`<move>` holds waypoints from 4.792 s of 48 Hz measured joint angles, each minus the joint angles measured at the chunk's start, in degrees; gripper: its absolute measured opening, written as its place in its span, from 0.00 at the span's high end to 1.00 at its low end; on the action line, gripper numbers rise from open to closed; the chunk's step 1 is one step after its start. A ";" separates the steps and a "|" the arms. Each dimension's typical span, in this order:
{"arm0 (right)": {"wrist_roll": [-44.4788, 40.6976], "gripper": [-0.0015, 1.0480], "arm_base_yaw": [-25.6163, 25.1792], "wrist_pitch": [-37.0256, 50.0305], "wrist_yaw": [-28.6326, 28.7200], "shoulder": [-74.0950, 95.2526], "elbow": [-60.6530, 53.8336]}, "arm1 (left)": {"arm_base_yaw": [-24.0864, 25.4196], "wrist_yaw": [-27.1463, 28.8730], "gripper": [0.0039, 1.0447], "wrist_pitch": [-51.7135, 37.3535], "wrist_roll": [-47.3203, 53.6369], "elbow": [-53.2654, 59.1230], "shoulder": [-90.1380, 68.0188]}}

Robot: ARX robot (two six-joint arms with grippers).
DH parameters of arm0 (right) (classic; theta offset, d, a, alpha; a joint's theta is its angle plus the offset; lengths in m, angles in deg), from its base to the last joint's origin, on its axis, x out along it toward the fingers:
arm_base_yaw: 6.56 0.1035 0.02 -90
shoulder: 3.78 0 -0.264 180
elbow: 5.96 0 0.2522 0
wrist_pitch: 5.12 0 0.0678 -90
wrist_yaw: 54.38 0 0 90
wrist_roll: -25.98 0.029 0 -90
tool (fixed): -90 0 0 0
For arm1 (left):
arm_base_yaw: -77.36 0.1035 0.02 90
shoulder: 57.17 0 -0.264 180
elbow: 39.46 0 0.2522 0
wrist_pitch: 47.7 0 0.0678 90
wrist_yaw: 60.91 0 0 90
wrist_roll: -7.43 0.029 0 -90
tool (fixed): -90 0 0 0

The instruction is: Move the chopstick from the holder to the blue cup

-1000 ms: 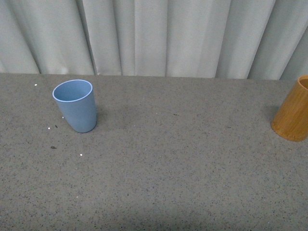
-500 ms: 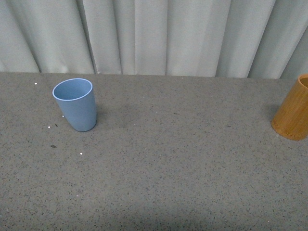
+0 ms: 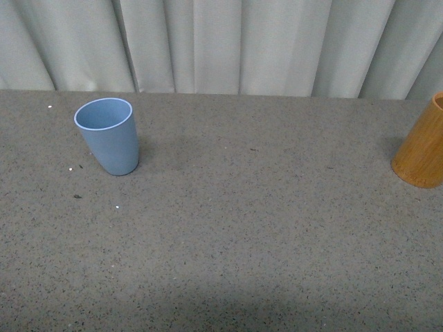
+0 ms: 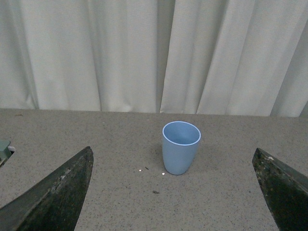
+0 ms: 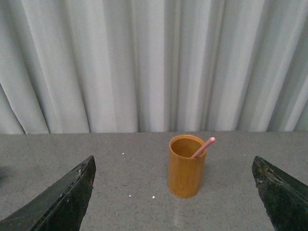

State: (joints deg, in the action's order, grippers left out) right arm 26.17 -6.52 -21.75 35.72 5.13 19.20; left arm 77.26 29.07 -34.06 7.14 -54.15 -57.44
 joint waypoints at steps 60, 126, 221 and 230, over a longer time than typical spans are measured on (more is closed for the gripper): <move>0.00 0.09 0.00 0.00 0.00 0.00 0.00 | -0.02 0.00 0.06 0.00 0.00 0.00 0.00; 0.00 0.09 0.00 0.00 -0.02 0.00 0.00 | -15.80 1.92 0.06 -7.45 -38.18 -37.64 -89.20; -0.02 0.09 0.00 0.00 -0.02 0.00 0.00 | -9.03 10.01 0.06 -0.74 -49.37 -56.76 -109.92; -0.02 0.09 0.00 0.00 -0.02 0.00 0.00 | -8.50 10.43 0.06 -1.42 -49.53 -57.83 -111.03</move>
State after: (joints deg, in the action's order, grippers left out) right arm 26.15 -6.52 -21.75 35.70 5.13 19.20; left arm 68.76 39.50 -35.48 -42.39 -111.99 -168.48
